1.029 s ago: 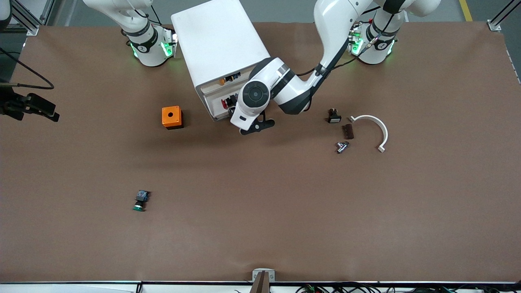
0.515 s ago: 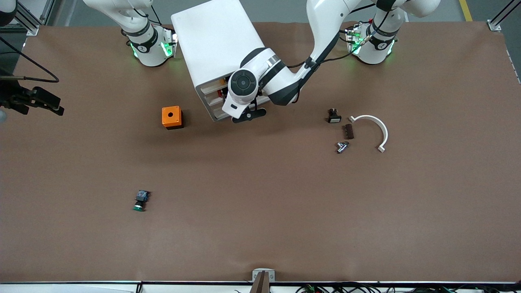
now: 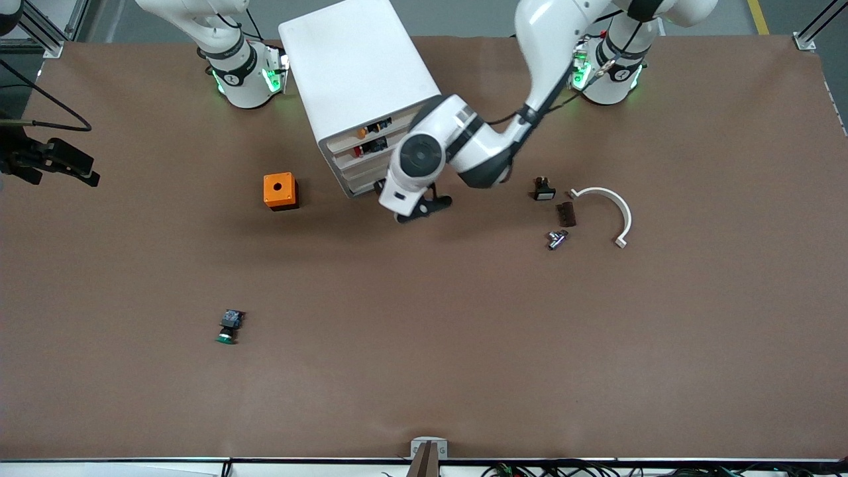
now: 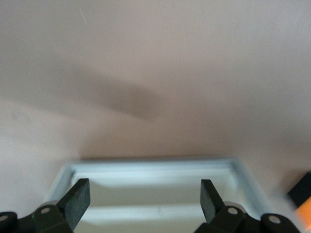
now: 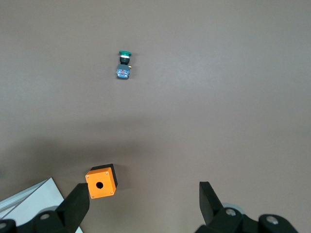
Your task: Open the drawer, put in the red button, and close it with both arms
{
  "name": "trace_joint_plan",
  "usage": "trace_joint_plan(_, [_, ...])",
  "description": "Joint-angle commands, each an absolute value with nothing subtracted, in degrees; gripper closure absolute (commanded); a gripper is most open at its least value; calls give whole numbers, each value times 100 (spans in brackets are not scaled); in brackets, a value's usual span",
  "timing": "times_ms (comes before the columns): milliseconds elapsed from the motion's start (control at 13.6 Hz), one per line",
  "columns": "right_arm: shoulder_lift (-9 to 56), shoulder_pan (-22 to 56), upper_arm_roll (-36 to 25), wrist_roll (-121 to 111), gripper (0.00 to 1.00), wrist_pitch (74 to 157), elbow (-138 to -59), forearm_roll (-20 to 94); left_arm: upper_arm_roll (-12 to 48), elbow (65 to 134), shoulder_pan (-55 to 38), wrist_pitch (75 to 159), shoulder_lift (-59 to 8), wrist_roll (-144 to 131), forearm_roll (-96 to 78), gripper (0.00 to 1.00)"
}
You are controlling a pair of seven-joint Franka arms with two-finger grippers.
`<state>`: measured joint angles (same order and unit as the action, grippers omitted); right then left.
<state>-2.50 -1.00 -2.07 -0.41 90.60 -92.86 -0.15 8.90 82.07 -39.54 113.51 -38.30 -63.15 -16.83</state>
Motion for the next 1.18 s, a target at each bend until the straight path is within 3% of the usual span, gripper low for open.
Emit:
trace_joint_plan(0, [-440, -281, -70, -44, 0, 9061, -9413, -53, 940, 8297, -3070, 11268, -3324, -6293, -1259, 0])
trace_joint_plan(515, [-404, -264, -79, 18, 0, 9105, -9422, -70, 949, 8279, -1680, 10487, -2217, -6214, 535, 0])
trace_joint_plan(1103, [-404, -316, -70, 18, 0, 9211, -9431, -88, 1011, 8200, -484, 9177, -1276, -3757, 492, 0])
